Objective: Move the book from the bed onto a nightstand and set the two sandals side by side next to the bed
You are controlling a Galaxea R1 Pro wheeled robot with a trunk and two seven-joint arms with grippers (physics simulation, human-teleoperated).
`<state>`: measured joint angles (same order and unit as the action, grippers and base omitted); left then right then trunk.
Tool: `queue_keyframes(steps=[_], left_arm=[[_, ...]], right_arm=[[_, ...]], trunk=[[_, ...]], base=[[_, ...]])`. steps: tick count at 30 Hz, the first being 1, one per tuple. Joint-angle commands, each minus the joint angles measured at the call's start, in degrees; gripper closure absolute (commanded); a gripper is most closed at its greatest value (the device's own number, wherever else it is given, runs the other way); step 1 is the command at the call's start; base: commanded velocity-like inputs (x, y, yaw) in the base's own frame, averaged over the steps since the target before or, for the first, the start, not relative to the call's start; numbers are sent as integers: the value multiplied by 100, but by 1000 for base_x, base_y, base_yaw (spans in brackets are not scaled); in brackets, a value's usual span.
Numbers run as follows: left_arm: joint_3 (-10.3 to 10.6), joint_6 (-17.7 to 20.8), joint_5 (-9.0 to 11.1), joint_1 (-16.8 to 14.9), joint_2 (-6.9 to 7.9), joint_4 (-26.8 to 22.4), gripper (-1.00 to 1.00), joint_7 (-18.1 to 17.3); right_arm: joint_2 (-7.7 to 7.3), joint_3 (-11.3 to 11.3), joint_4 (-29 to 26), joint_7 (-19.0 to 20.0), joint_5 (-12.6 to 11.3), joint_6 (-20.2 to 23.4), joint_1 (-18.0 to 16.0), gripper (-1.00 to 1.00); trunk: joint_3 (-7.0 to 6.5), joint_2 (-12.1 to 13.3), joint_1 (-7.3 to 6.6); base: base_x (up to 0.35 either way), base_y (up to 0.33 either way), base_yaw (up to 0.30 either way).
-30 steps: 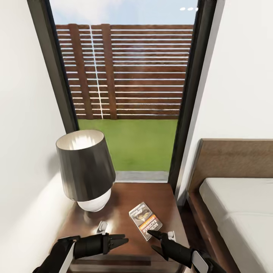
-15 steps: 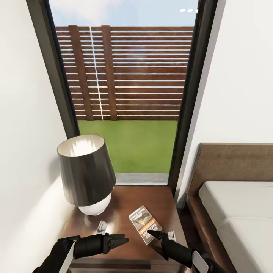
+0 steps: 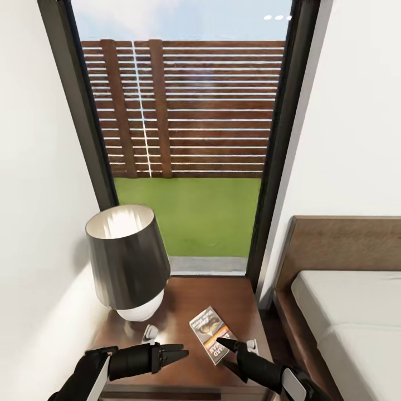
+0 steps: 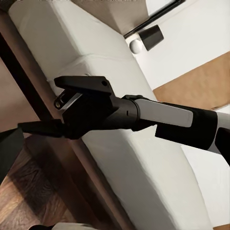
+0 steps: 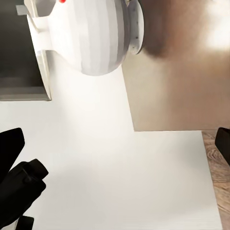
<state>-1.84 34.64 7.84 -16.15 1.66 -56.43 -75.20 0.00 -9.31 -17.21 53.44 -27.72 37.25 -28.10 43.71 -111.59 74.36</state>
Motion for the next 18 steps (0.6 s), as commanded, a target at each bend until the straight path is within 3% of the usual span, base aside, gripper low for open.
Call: queue_keyframes(steps=[1, 4, 10, 12, 15, 16, 18], left_arm=[[0, 60, 16, -2, 1, 0, -100, -11], [0, 42, -7, -2, -1, 17, -100, 154], [0, 11, -56, -2, -42, 264, -100, 1296], [0, -61, -60, -2, -97, 316, -100, 1680], [-9, -237, -69, -2, -135, 465, -100, 1972], [-12, -300, -72, -2, -140, 563, -100, 2017], [-20, -478, -109, -2, -136, 859, -100, 2088]], right_arm=[[2, -8, 2, 1, -22, 33, -3, -100], [6, -3, -1, 2, -19, 30, -3, -100], [7, -1, 7, -6, -9, -127, -3, -100], [1, -1, 17, -3, -3, -577, -3, -100], [-45, 8, 77, 1, 29, -1111, 3, -100], [-89, 16, 93, 2, 91, -1199, 8, -100], [-360, 31, 114, 1, 418, -1324, 15, -100]], trunk=[[-13, 39, -23], [-67, 160, -89], [-175, 400, -221], [-211, 480, -265], [-264, 601, -331], [-282, 641, -353], [-318, 721, -397]], base=[[0, 0, 0], [0, 0, 0], [0, 0, 0], [0, 0, 0], [0, 0, 0], [0, 0, 0], [0, 0, 0]])
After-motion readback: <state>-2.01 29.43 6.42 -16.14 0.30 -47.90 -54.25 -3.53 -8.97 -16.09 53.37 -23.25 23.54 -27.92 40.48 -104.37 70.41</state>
